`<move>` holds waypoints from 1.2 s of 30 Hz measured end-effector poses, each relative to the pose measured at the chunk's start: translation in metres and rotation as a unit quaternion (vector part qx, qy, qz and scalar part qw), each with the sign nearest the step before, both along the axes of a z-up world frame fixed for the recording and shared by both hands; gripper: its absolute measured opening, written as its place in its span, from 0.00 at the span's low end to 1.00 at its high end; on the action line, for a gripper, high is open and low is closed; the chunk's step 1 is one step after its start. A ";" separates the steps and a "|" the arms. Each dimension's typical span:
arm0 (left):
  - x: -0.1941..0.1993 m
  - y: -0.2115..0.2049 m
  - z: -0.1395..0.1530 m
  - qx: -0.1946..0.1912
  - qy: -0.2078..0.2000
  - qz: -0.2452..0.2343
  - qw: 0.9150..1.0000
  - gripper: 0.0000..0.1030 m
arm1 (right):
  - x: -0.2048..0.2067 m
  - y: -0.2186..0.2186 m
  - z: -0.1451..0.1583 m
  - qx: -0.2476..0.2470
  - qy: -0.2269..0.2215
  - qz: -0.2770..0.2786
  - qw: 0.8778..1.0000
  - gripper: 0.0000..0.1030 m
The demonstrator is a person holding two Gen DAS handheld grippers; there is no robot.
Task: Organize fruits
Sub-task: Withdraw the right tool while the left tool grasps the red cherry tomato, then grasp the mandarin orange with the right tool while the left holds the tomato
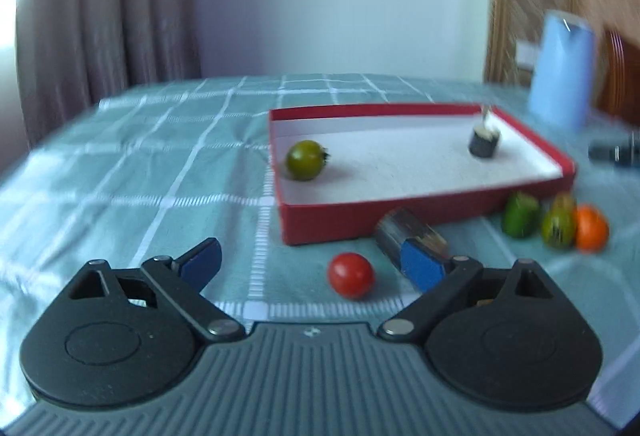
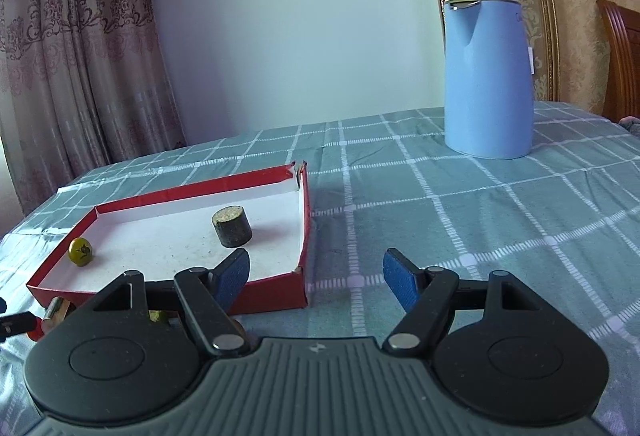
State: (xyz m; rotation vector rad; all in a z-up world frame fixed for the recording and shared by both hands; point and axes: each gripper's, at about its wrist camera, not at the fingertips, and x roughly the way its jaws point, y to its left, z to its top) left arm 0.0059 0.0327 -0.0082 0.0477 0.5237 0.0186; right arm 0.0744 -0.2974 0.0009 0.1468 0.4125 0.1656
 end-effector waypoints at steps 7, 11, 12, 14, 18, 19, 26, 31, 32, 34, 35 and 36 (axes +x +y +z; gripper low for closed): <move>0.015 -0.002 -0.009 0.004 0.045 -0.003 0.999 0.84 | -0.009 0.002 -0.003 -0.022 -0.010 0.001 1.000 0.72; 0.015 0.000 -0.010 0.000 0.055 -0.010 0.998 0.83 | -0.007 0.001 -0.005 -0.018 -0.001 0.002 1.000 0.72; 0.015 0.000 -0.010 -0.002 0.054 -0.011 0.998 0.80 | -0.006 0.000 -0.005 -0.017 0.000 0.002 1.000 0.72; 0.013 0.001 -0.009 -0.008 0.049 -0.019 0.999 0.68 | -0.007 0.000 -0.005 -0.016 0.000 0.002 1.000 0.72; 0.012 0.001 -0.008 -0.017 0.047 -0.040 0.998 0.49 | -0.006 0.003 -0.006 -0.026 0.004 0.004 1.000 0.72; 0.012 0.000 -0.008 -0.017 0.046 -0.046 0.998 0.44 | -0.006 0.004 -0.007 -0.027 0.005 0.005 1.000 0.72; 0.011 -0.004 -0.007 -0.018 0.043 -0.077 0.996 0.28 | -0.007 0.004 -0.008 -0.028 0.006 0.005 1.000 0.72; 0.011 0.002 -0.007 -0.039 0.041 -0.074 0.996 0.24 | -0.013 0.000 -0.006 -0.027 0.000 0.004 1.000 0.72; 0.011 0.003 -0.007 -0.041 0.040 -0.071 0.996 0.24 | -0.016 -0.002 -0.006 -0.026 0.001 0.003 1.000 0.72; 0.011 0.005 -0.007 -0.047 0.040 -0.069 0.996 0.24 | -0.022 -0.007 -0.007 -0.021 0.005 0.007 1.000 0.72; 0.011 0.006 -0.006 -0.050 0.040 -0.069 0.996 0.24 | -0.027 -0.011 -0.008 -0.018 0.008 0.010 1.000 0.72; 0.011 0.007 -0.007 -0.051 0.040 -0.069 0.996 0.24 | -0.032 -0.014 -0.010 -0.017 0.008 0.011 1.000 0.72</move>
